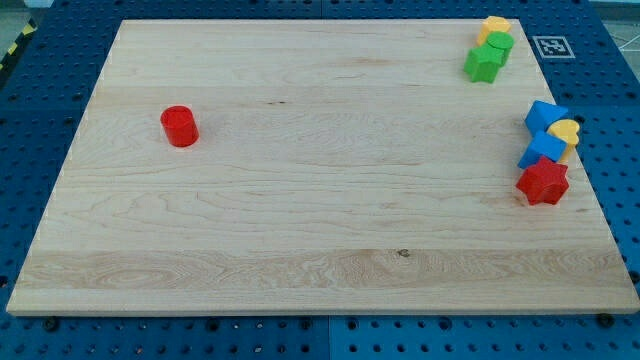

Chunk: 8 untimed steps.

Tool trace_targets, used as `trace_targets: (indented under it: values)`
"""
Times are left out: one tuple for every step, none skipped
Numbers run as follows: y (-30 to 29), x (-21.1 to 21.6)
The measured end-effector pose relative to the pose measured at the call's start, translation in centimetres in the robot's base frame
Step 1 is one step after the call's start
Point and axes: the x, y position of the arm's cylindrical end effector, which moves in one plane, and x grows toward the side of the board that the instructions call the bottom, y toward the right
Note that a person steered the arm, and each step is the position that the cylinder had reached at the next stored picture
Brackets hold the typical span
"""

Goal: Move your arm towards the red star

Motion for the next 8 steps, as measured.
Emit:
trace_targets:
  values:
    - [0.0, -1.1]
    - [0.1, -3.3]
    - [0.1, -5.5]
    - [-0.1, -7.1]
    - [-1.3, -8.1]
    - [-4.9, -9.2]
    - [-10.2, -10.9]
    - [-15.2, -12.3]
